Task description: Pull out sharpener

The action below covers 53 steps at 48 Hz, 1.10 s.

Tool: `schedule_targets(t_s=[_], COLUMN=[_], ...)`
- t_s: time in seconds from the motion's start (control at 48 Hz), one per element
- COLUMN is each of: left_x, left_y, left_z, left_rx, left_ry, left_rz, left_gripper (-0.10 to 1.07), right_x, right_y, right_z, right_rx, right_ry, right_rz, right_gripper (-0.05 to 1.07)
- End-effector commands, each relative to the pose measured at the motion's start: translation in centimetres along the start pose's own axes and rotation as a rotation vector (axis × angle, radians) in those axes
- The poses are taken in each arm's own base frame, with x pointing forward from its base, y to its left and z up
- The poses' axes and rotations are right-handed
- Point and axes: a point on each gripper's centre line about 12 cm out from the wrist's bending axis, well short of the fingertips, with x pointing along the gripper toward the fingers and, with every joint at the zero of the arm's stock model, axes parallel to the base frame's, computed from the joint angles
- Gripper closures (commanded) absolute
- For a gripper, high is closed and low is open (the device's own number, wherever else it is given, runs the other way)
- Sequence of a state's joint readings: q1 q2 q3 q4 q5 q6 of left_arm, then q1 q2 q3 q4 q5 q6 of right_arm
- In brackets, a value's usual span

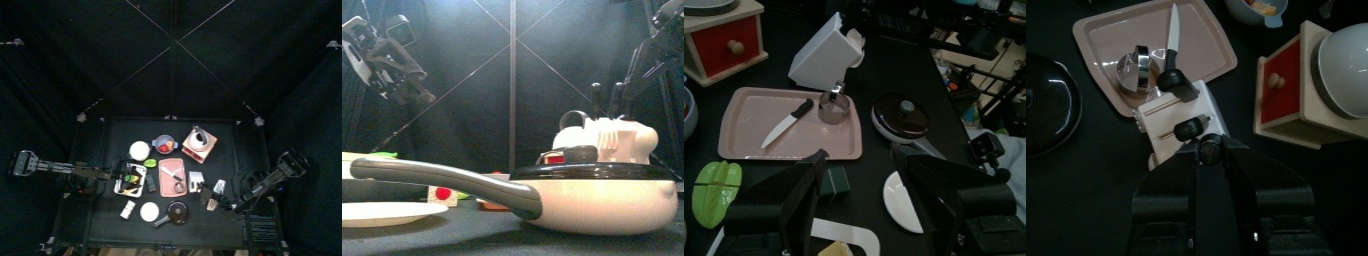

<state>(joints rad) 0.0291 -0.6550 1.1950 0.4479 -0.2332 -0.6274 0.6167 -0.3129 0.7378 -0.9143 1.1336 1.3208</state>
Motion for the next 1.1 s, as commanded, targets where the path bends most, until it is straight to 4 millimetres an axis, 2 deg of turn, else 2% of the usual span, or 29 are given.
schedule_targets(t_s=[0.0,0.542,1.083], left_x=[0.0,0.0,0.0], left_y=[-0.1,0.0,0.1], left_z=[0.6,0.5,0.4], left_rx=[-0.001,-0.001,-0.003], left_ry=[-0.022,-0.018,-0.018], left_rz=[-0.005,-0.001,0.0], left_gripper=[0.07,0.07,0.07], right_x=[-0.4,-2.0,-2.2], right_y=[0.0,-0.2,0.8], right_z=[0.7,2.6,2.1], right_rx=[0.03,0.044,-0.02], right_ry=[-0.004,-0.049,-0.082], right_rz=[0.012,-0.046,-0.158], right_gripper=[0.56,0.56,0.56])
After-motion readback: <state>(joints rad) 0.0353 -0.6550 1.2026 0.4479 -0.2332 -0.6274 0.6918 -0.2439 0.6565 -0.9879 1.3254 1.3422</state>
